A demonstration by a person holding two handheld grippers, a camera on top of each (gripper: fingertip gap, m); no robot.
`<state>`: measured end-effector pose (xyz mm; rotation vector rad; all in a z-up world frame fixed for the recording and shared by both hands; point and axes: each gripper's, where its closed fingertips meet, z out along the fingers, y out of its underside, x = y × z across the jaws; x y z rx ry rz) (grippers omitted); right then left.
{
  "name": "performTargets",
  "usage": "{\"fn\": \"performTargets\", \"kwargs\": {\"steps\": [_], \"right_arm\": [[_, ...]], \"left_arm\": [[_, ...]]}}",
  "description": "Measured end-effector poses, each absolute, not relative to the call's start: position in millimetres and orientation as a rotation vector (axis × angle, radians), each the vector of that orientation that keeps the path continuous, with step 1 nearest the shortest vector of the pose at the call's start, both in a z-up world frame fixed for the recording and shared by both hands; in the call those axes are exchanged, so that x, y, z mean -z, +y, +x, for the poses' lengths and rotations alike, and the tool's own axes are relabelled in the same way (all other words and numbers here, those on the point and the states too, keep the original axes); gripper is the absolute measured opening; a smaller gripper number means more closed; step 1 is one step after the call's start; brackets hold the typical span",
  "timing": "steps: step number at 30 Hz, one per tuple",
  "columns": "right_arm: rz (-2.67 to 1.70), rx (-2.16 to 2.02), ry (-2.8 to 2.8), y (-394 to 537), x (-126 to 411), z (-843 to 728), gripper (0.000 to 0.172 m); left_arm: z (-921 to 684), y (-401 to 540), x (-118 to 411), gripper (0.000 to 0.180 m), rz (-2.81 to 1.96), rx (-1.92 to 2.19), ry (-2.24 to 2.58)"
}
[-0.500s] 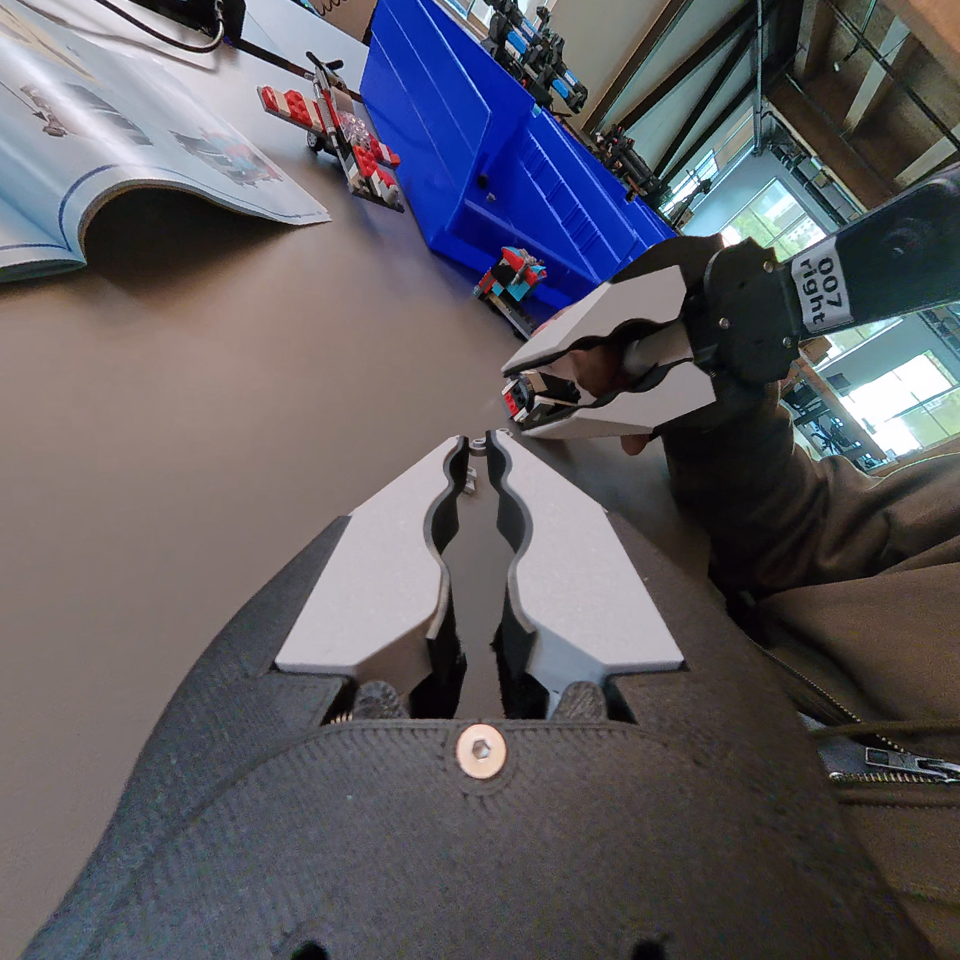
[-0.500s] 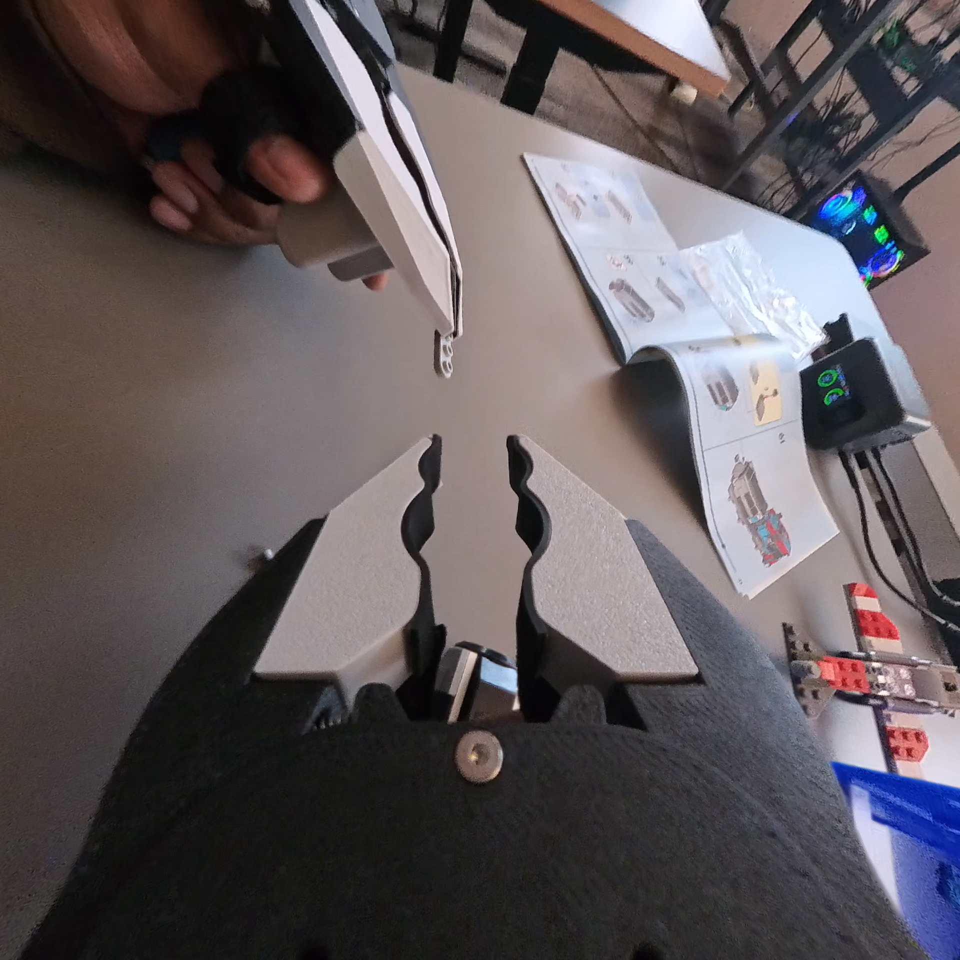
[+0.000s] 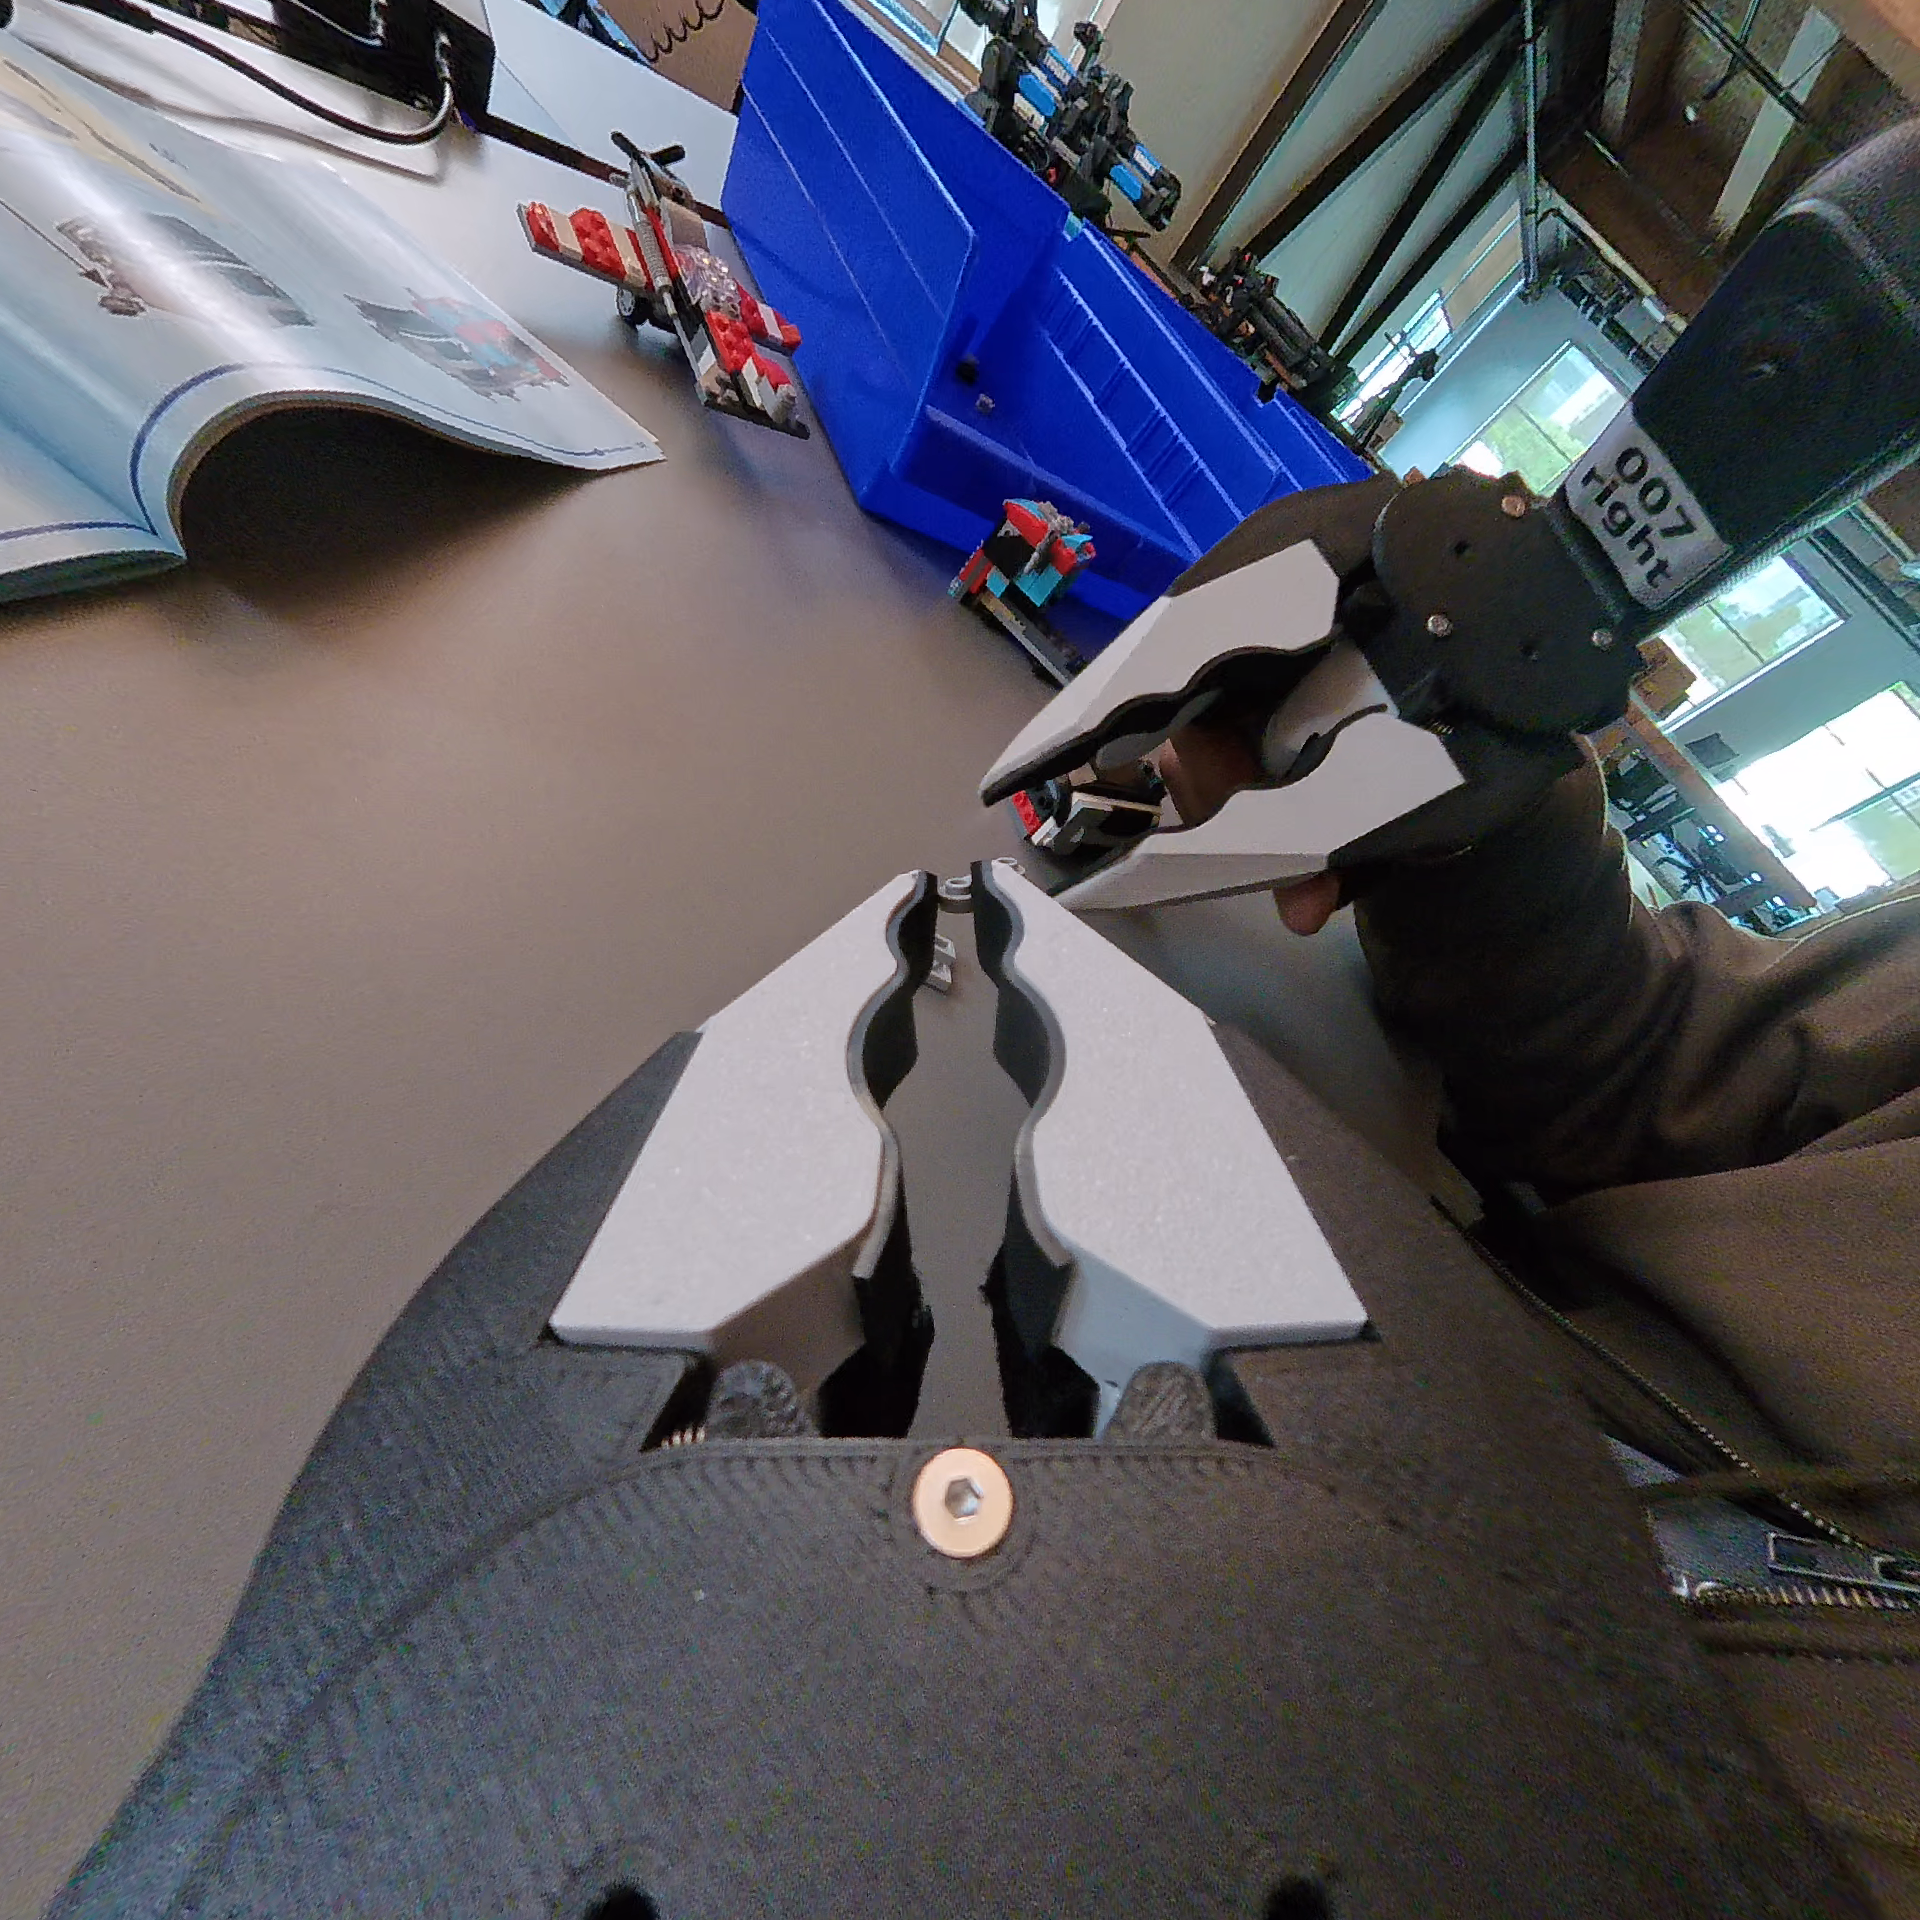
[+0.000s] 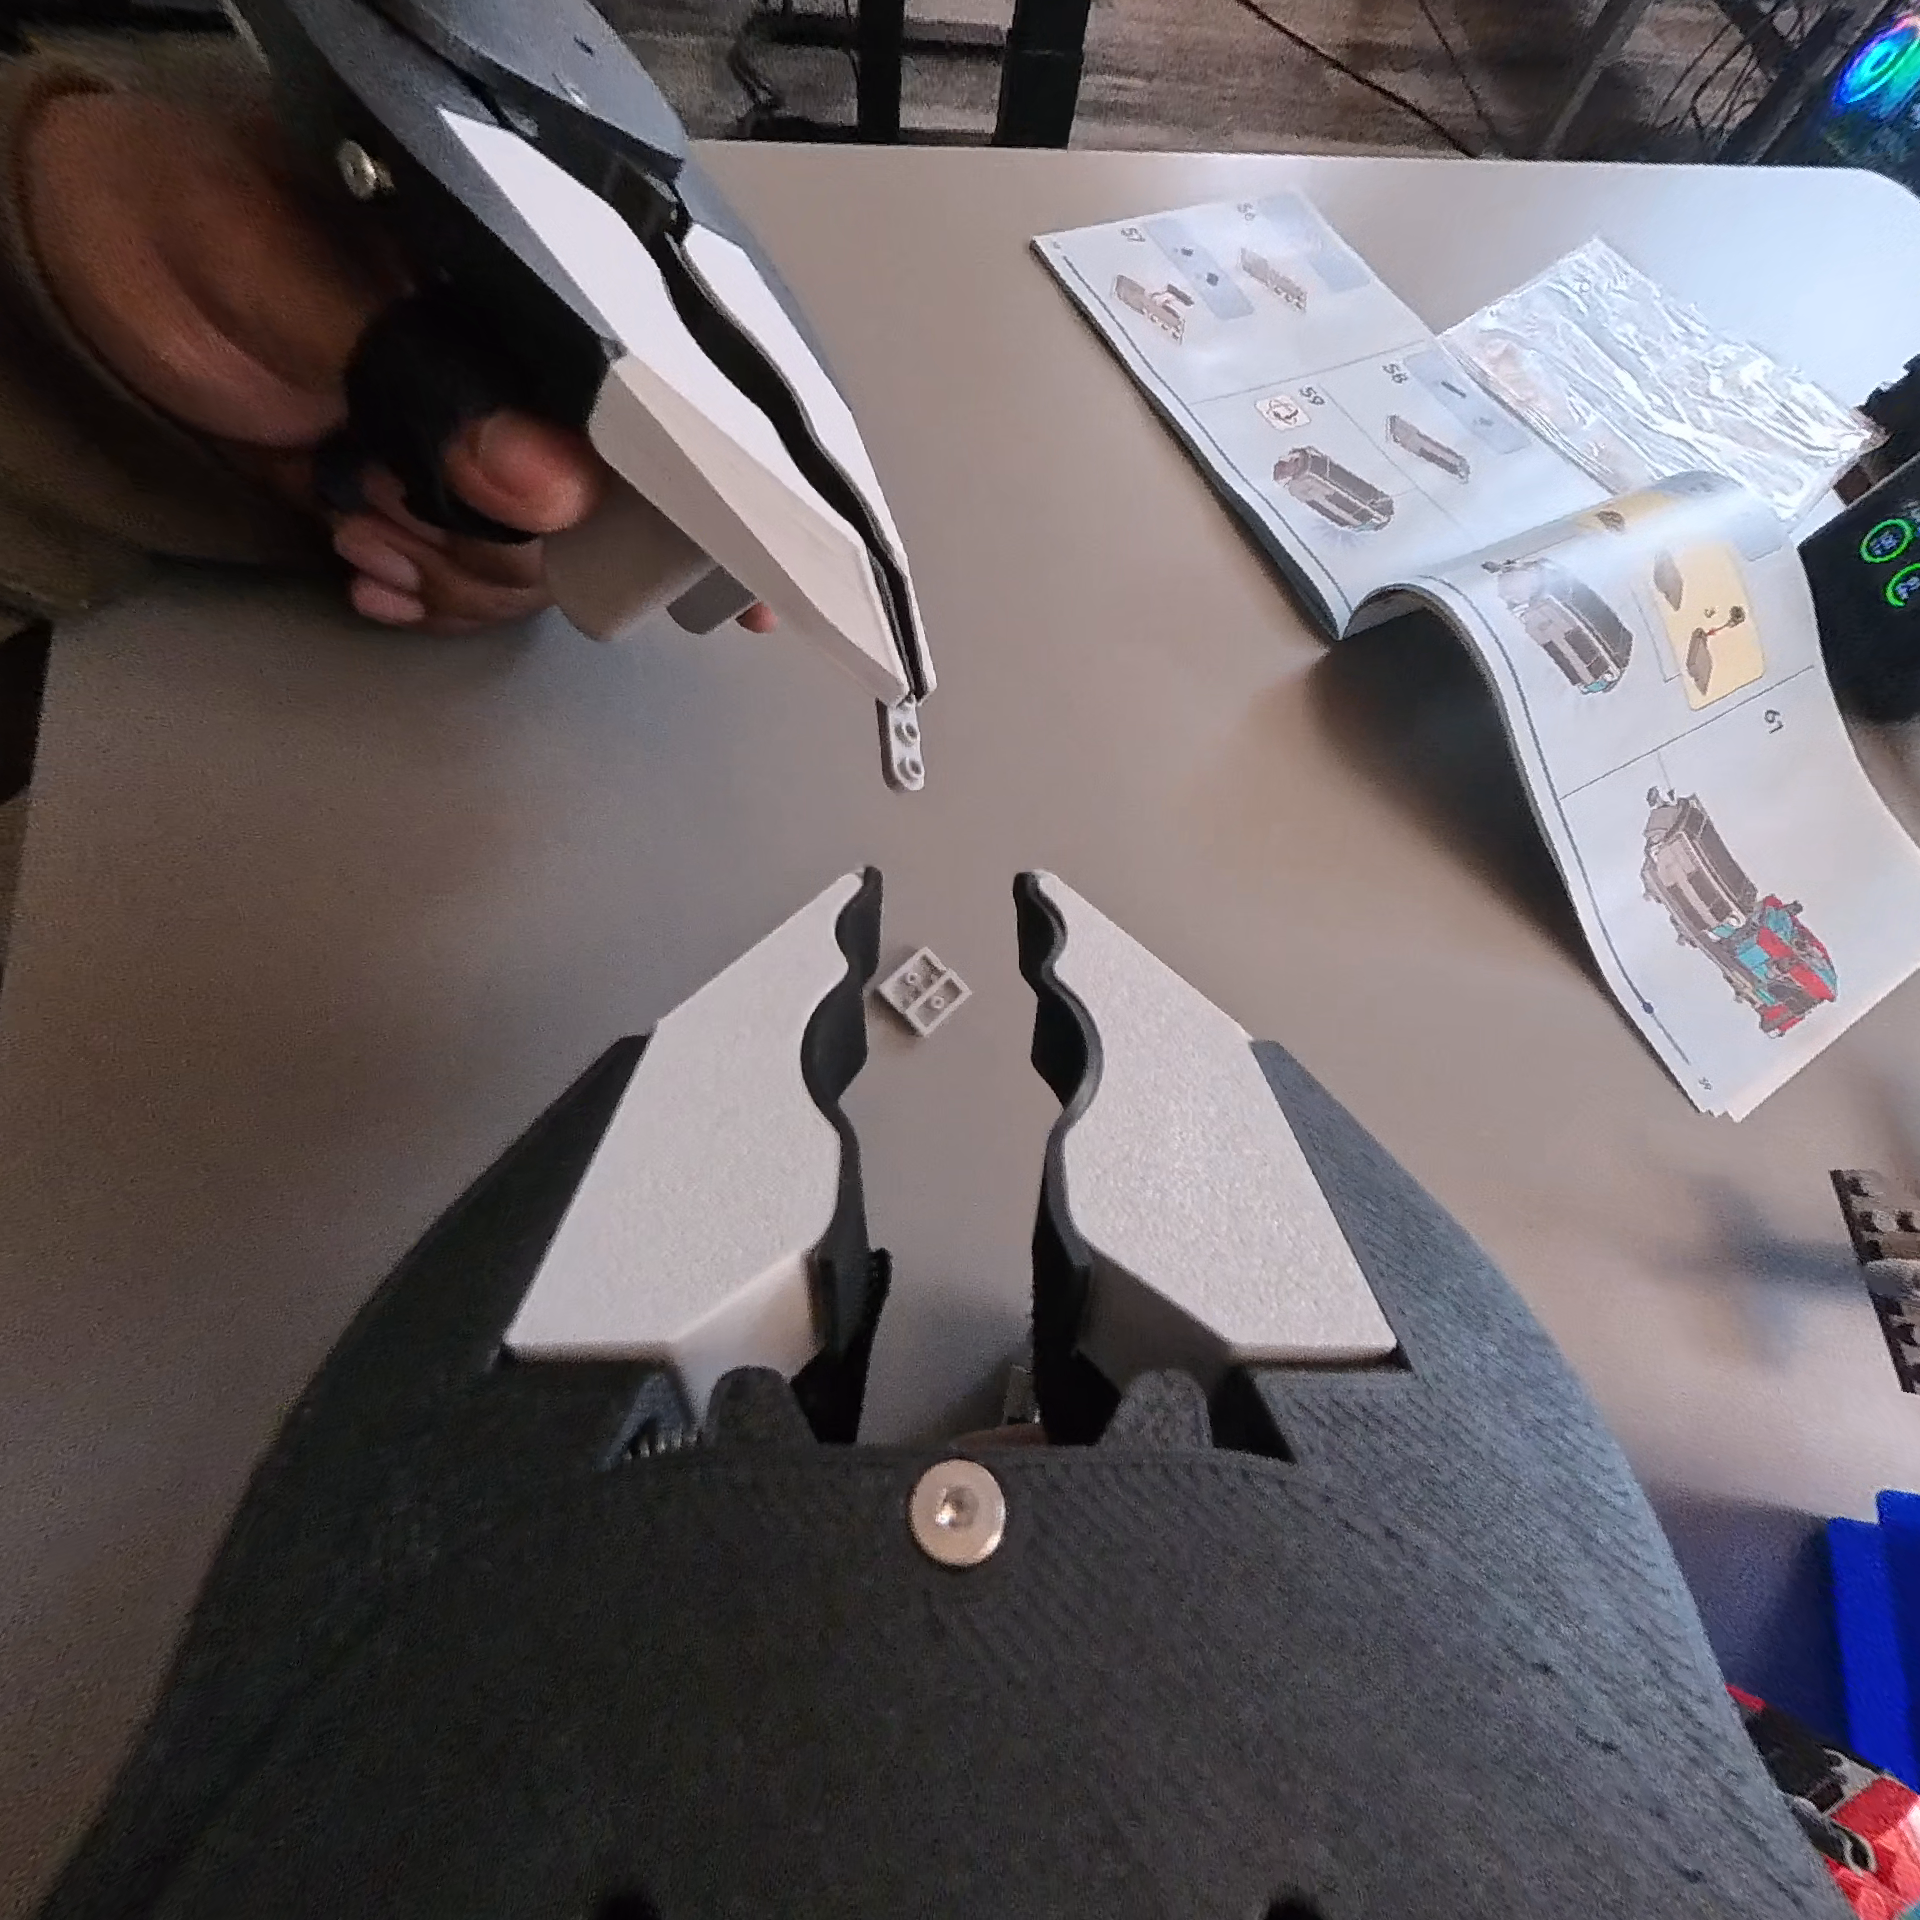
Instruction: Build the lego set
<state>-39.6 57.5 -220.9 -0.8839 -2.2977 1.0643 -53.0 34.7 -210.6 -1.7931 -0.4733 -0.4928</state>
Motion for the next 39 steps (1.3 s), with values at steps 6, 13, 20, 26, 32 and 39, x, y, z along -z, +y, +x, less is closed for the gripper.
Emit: {"fn": "performTargets", "kwargs": {"steps": [6, 13, 20, 26, 32, 39], "right_arm": [[-0.879, -1.020, -2.290, 59.6, 222.8, -41.5, 0.028], [-0.846, -1.004, -2.275, 60.8, 222.6, -43.4, 0.028], [-0.758, -1.059, -2.238, 51.5, 210.9, -41.1, 0.027], [-0.734, -1.186, -2.235, 37.9, 200.7, -34.4, 0.027], [-0.755, -1.373, -2.214, 29.1, 183.6, -27.2, 0.025], [-0.789, -1.408, -2.220, 29.5, 183.7, -26.4, 0.014]], "left_arm": [[-52.8, 34.2, 209.8, 0.008, -1.788, 0.488, -0.469], [-52.3, 33.6, 208.2, 0.007, -1.780, 0.481, -0.462], [-42.6, 33.5, 194.4, 0.007, -1.710, 0.518, -0.380], [-37.1, 32.1, 183.3, 0.007, -1.651, 0.525, -0.323], [-32.4, 31.5, 178.1, 0.007, -1.633, 0.504, -0.276], [-25.5, 32.7, 175.3, 0.007, -1.637, 0.471, -0.215]]}}
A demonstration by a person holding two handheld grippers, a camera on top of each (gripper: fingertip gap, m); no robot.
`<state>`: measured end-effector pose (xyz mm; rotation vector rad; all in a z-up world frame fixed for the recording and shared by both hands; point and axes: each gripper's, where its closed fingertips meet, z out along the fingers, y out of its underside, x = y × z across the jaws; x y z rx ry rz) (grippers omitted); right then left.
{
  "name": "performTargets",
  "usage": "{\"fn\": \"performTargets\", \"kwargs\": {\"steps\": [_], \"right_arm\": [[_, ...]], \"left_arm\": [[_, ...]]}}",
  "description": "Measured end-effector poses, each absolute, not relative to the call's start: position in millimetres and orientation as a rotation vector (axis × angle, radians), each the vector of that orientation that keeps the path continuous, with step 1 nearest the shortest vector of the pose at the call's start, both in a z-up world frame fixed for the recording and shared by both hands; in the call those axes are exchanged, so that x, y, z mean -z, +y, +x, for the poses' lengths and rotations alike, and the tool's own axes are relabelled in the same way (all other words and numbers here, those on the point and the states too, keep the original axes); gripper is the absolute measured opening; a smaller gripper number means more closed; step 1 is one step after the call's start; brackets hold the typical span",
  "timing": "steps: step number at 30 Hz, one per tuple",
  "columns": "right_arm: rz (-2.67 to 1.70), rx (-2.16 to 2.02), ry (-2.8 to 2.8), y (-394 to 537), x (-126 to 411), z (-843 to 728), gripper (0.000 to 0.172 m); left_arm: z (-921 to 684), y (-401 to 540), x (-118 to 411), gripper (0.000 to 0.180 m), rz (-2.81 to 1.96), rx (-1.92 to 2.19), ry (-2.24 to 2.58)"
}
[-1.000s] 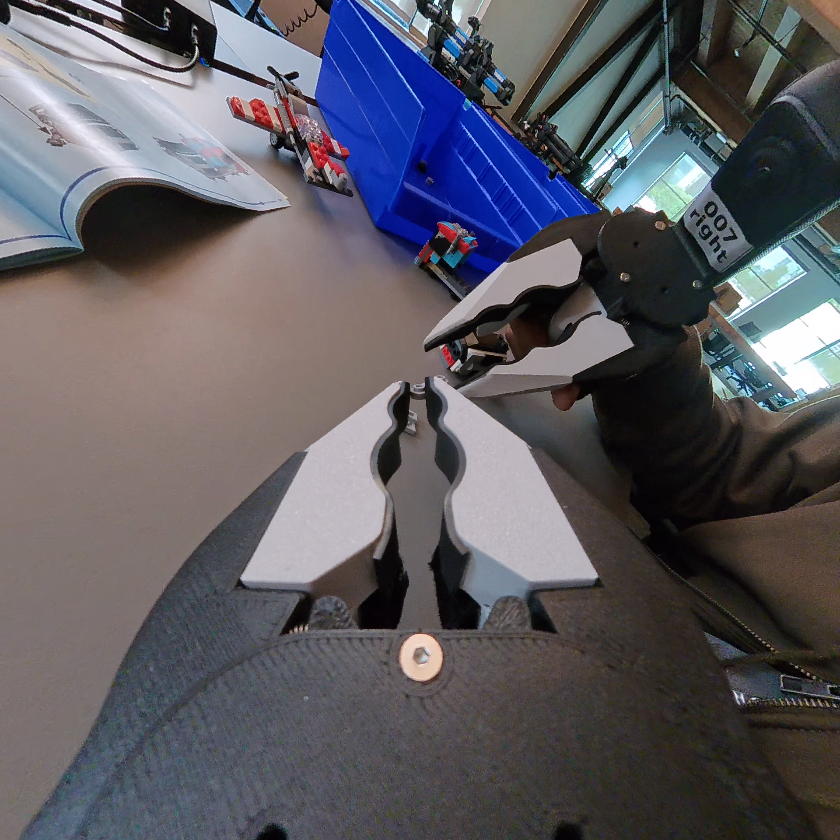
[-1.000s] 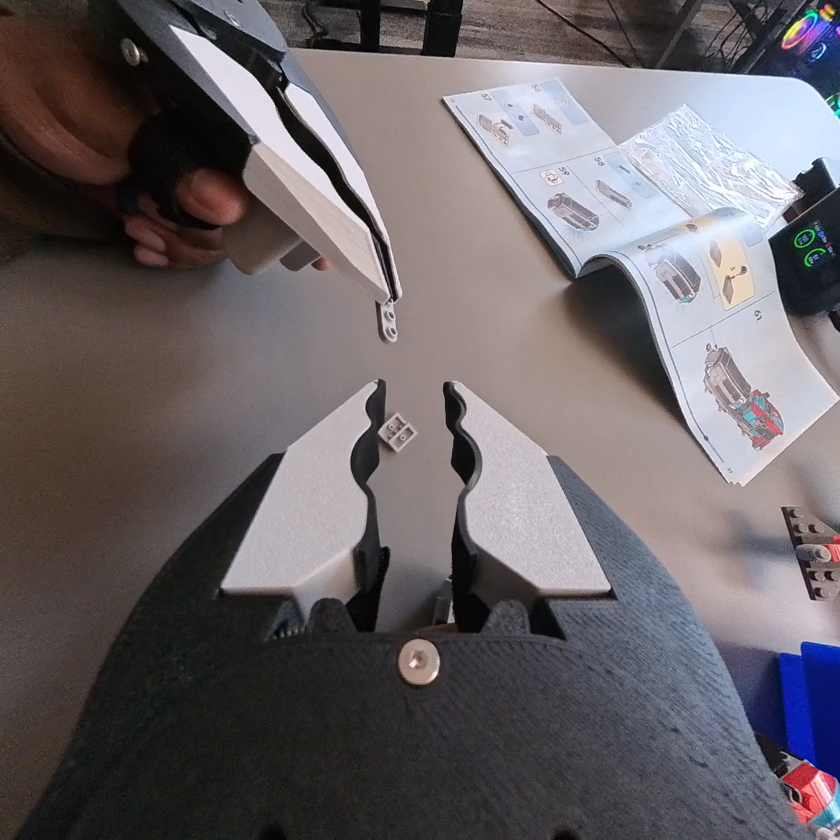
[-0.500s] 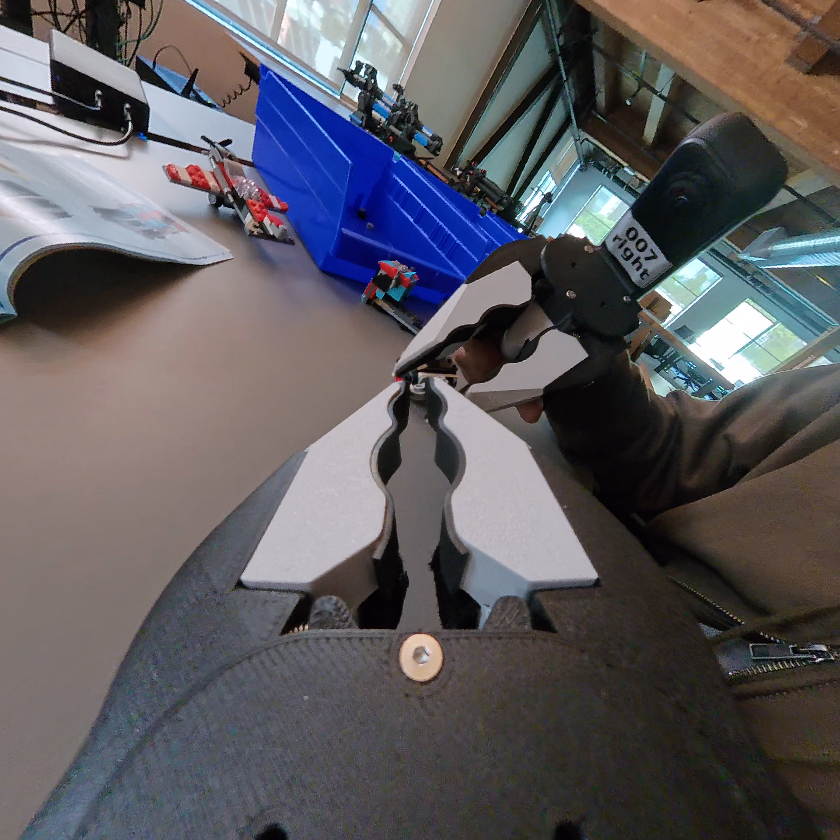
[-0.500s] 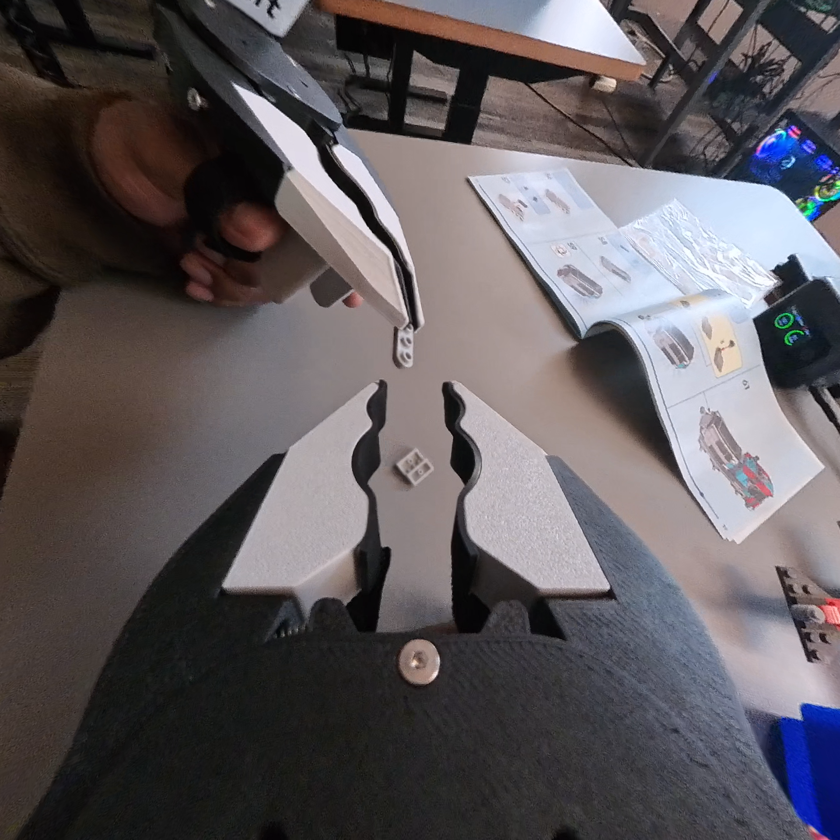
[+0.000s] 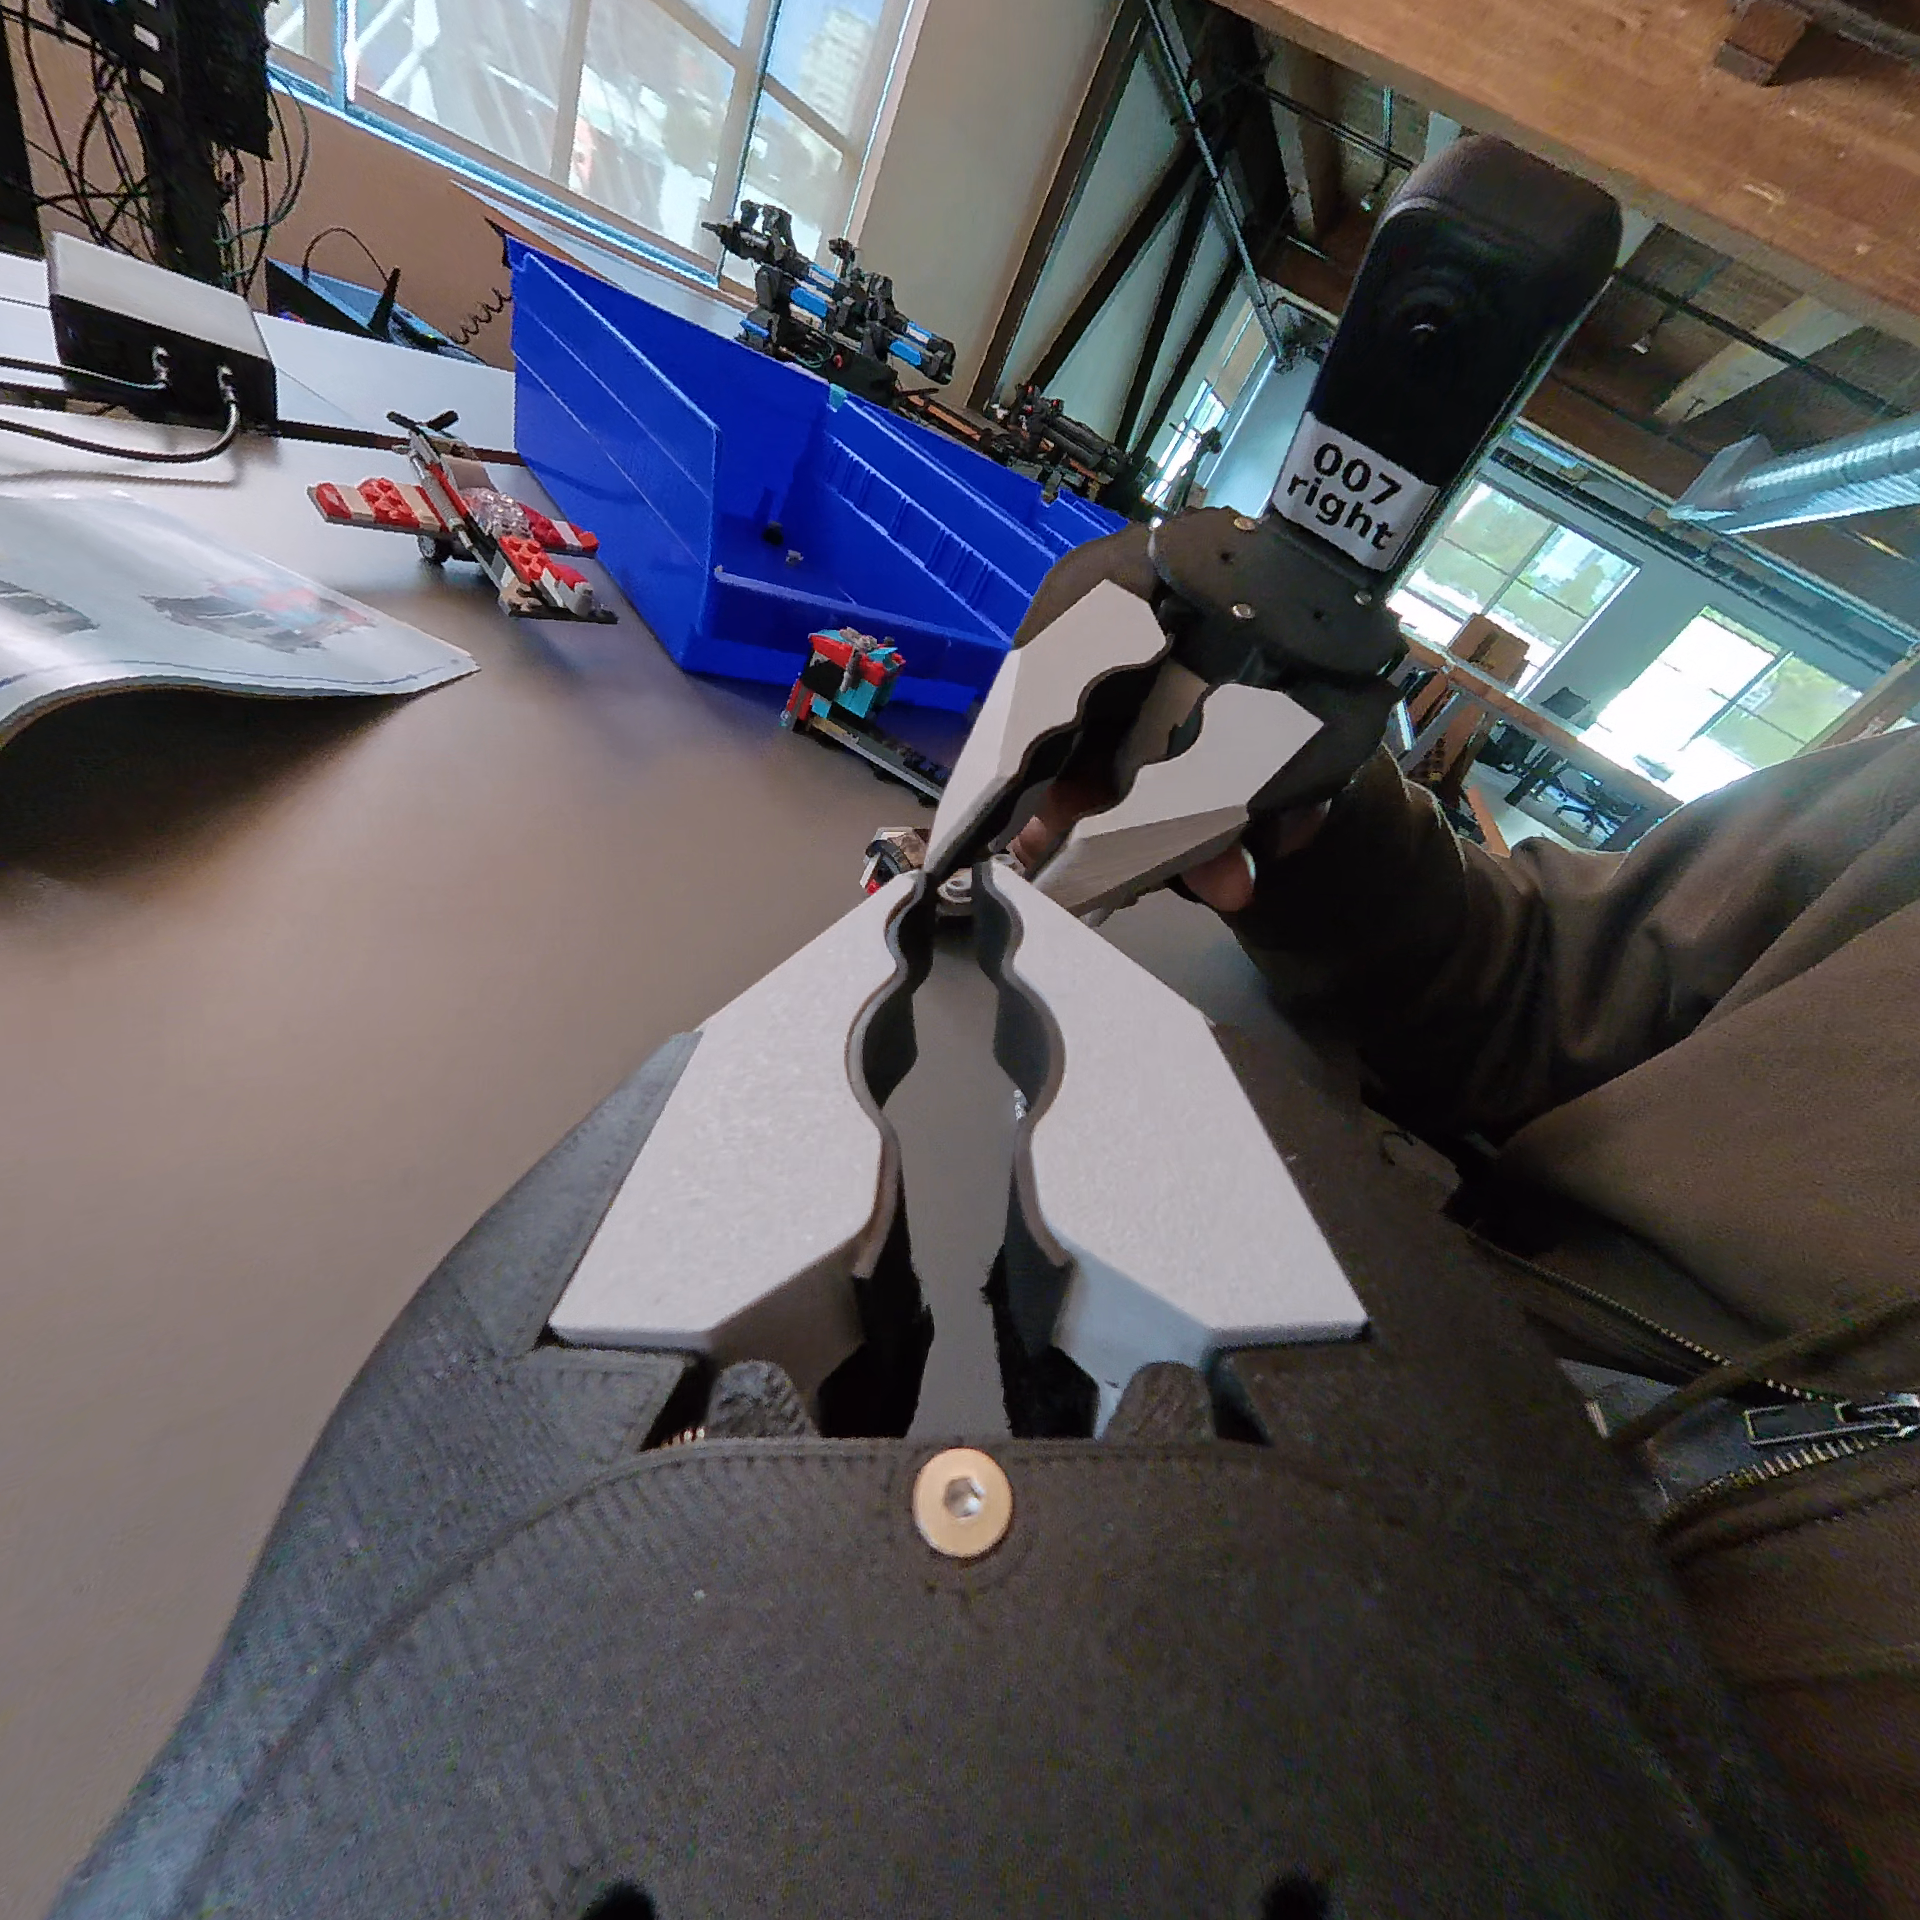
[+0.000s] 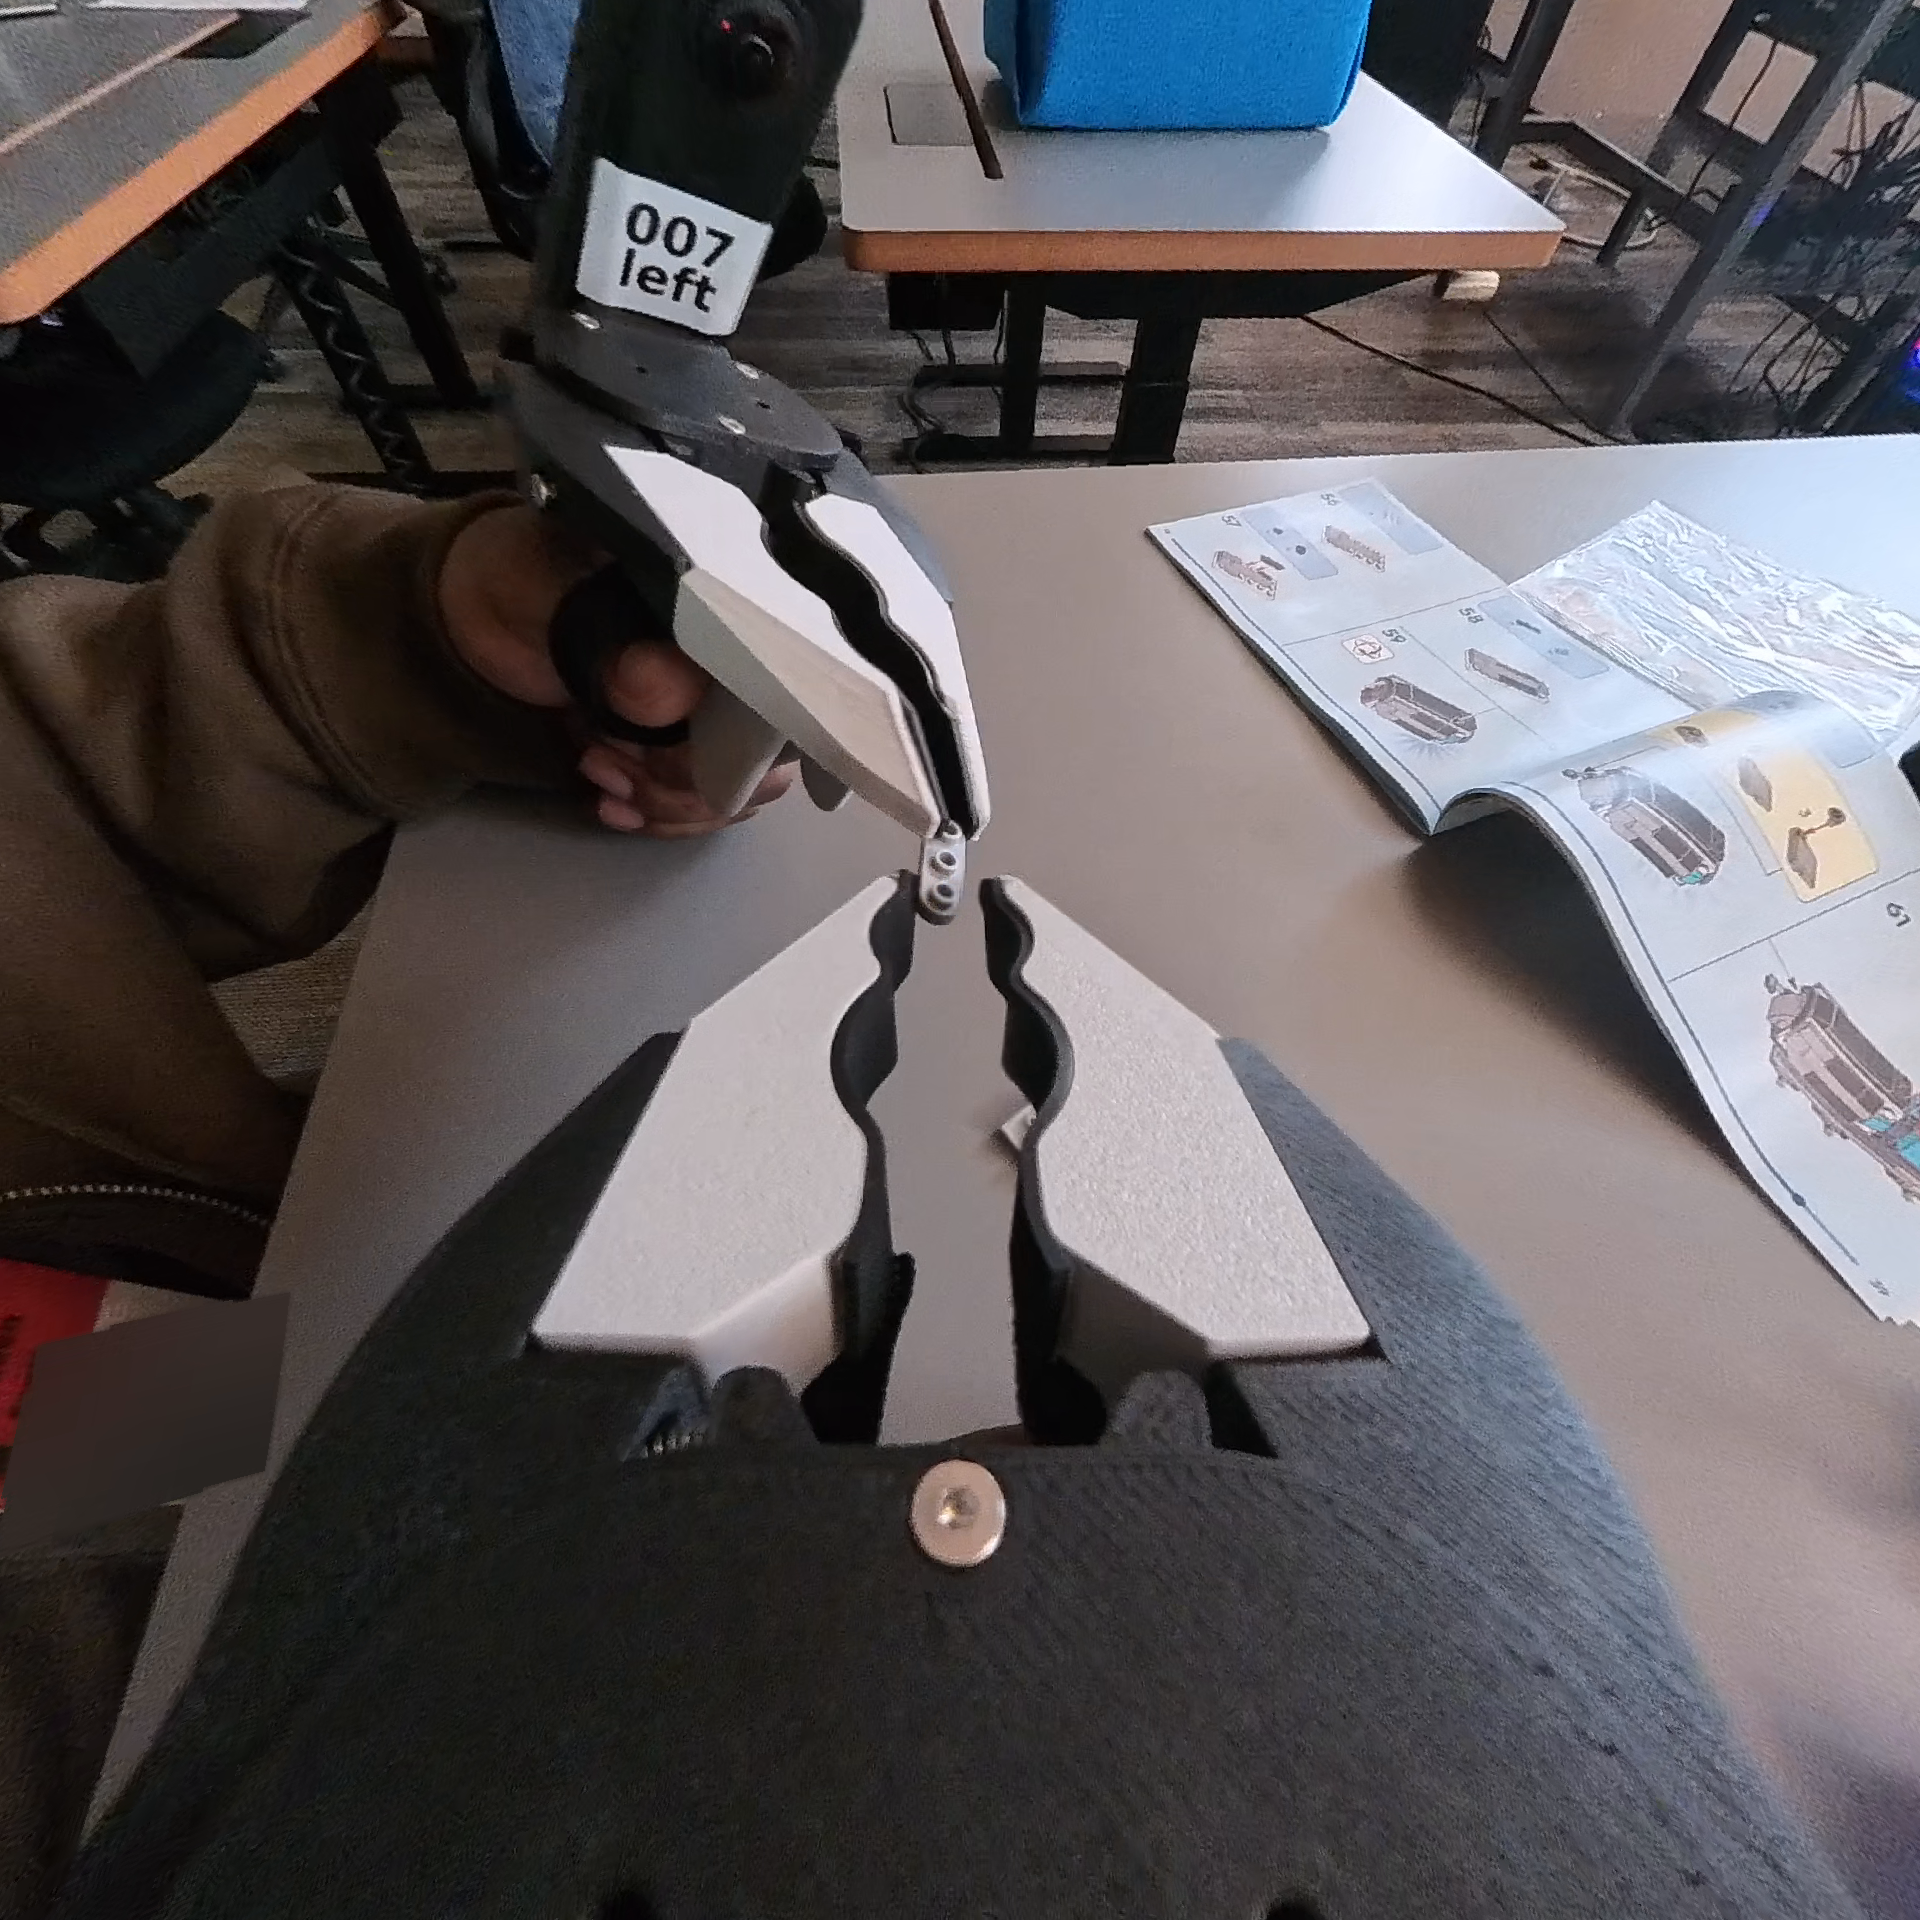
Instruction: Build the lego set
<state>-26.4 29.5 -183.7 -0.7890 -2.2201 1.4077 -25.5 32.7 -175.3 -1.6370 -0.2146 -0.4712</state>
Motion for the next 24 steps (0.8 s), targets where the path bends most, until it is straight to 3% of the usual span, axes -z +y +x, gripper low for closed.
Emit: {"fn": "performTargets", "kwargs": {"steps": [12, 24], "right_arm": [[-0.718, -1.424, -2.221, 27.0, 182.3, -23.4, 0.009], [-0.609, -1.430, -2.182, 25.0, 176.1, -21.2, 0.009]], "left_arm": [[-26.8, 26.3, 166.4, 0.008, -1.563, 0.530, -0.222], [-23.7, 28.4, 166.4, 0.021, -1.424, 1.029, -0.505]]}}
